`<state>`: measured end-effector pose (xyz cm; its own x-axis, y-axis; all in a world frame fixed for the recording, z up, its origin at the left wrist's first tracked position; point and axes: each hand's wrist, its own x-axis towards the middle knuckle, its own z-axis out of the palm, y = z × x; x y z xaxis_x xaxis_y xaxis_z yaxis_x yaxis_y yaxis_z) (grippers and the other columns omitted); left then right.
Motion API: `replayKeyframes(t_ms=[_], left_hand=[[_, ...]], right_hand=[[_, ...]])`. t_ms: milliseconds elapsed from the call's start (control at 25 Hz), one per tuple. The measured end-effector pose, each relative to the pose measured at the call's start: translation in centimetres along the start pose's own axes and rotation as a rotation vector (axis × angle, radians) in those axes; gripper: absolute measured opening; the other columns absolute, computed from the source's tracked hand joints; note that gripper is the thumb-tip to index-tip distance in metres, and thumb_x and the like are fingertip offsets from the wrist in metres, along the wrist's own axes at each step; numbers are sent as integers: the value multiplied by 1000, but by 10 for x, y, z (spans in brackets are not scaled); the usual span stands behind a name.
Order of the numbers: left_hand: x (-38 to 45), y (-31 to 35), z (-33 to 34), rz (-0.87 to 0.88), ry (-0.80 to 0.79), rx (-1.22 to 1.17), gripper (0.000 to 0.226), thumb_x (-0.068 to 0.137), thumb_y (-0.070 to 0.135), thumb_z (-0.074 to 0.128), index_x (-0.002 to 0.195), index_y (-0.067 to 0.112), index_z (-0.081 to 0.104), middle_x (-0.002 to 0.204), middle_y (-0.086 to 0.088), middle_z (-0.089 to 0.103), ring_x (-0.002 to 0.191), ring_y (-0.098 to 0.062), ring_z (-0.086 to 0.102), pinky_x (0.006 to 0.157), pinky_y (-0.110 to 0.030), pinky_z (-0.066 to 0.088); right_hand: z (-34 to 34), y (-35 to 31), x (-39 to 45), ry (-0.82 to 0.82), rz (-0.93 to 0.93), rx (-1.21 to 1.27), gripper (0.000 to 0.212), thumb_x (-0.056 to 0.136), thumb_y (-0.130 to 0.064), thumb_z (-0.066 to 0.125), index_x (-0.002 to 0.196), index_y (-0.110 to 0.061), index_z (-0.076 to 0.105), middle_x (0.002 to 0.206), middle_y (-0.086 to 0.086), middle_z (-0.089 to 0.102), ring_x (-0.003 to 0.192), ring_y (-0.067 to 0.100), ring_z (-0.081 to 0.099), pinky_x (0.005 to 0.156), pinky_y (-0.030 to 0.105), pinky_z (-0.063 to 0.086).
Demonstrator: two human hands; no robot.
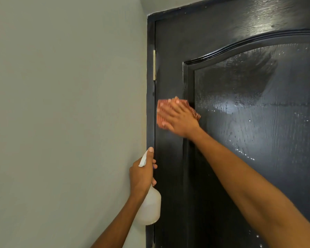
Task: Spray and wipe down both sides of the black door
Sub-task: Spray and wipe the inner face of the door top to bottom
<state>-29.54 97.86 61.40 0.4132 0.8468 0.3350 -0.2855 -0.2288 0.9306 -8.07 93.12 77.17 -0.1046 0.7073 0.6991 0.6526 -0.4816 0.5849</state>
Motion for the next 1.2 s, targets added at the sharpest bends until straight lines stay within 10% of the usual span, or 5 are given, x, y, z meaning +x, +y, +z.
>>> replayKeyframes(t_ms=[200,520,840,1200], left_hand=[[12,21,-5,14,-30,-67,52,94,59,55,87,10,70,79,-10,71,44,-17,62,38,-24,49],[4,12,-2,37,-8,45,59,91,65,51,90,9,68,78,-11,71,51,-24,60,49,-30,53],[12,38,26,33,-94,-83,61,81,69,54,84,9,69,81,-13,73,58,-27,65,46,-27,53],[15,45,45,44,-144,-37,54,93,61,53,87,10,70,79,-8,72,55,-17,66,42,-21,50]], right_hand=[[-24,7,59,104,298,-3,68,110,-53,18,166,-19,1,173,8,-6,159,34,-9,127,53,-7],[60,-88,-71,-198,-375,51,61,108,-53,13,163,-26,12,173,4,7,158,28,-12,125,50,-14],[-28,64,-35,177,345,-53,69,105,-54,28,164,-19,22,172,2,16,159,32,9,126,61,5],[21,4,-151,9,17,-87,63,105,-48,32,159,-16,37,168,8,28,158,35,14,124,64,12]])
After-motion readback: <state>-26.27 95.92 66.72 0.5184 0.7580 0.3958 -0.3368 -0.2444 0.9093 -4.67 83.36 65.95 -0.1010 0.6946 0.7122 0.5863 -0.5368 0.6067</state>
